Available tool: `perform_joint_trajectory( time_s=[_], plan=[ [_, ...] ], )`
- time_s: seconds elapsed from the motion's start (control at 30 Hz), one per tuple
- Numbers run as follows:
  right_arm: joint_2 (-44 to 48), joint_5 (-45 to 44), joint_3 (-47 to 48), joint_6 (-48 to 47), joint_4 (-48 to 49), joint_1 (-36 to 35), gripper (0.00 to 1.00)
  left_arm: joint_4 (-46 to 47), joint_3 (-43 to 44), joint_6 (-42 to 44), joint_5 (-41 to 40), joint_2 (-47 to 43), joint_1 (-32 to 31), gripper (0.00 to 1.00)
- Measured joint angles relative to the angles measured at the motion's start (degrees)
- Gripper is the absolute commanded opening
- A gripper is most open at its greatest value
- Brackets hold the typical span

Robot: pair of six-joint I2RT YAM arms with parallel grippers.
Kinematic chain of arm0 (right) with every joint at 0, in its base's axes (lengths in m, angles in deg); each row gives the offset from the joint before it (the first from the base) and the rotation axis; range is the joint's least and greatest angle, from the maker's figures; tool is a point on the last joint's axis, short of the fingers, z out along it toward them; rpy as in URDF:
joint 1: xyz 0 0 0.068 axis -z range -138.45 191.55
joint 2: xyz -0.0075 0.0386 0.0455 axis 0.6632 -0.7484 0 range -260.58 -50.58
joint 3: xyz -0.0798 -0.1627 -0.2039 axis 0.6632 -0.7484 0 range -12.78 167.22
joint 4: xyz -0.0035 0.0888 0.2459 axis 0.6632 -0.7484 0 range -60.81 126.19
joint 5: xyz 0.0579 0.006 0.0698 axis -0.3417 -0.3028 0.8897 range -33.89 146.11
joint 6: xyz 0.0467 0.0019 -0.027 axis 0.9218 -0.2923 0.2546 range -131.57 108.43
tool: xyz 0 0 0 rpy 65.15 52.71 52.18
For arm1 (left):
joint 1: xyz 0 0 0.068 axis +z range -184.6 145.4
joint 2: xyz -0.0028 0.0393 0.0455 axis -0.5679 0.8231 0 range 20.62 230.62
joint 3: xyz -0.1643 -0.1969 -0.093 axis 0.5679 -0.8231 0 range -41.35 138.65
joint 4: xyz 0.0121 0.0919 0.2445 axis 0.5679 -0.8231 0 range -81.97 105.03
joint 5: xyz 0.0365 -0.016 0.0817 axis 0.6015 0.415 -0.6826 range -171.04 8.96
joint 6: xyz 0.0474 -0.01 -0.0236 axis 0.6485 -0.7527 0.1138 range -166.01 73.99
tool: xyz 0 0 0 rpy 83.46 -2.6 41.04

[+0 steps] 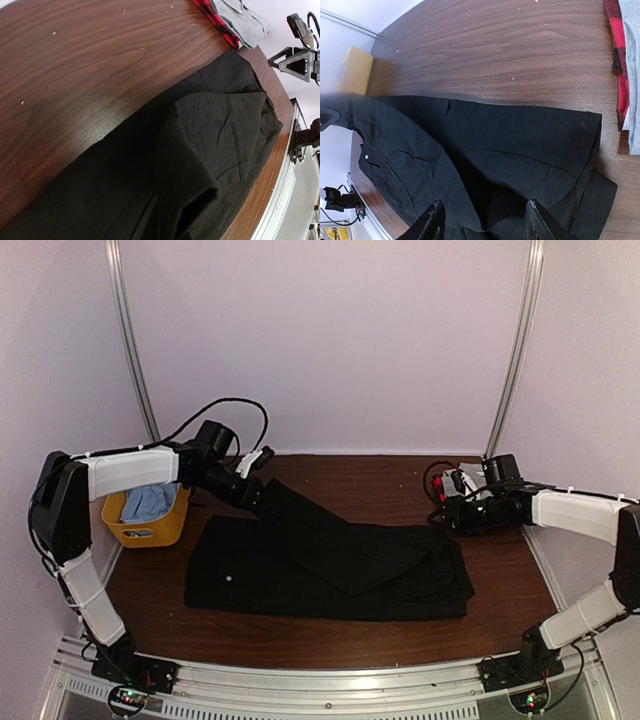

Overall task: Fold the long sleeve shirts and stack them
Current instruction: Fold the sleeve at the center of the board.

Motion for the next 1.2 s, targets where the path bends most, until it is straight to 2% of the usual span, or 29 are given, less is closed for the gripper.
perform_joint_trajectory(
  time_s=[0.27,0.5,1.2],
  plan=[
    [-9.11,-1.73,-0.13,-0.26,4.35,-1.64,0.52,1.81,-4.24,-2.78,-1.79,-0.20,1.73,0.00],
    [-12.81,-2.47,-0.57,-1.14,6.14,-1.84,0.51,2.49,-5.73,-4.20,-4.00,-0.61,1.68,0.00],
    [-14.05,-5.68,-0.68,-3.08,5.90,-1.86,0.52,2.51,-12.24,-6.86,-12.90,-2.78,3.56,0.00]
  ],
)
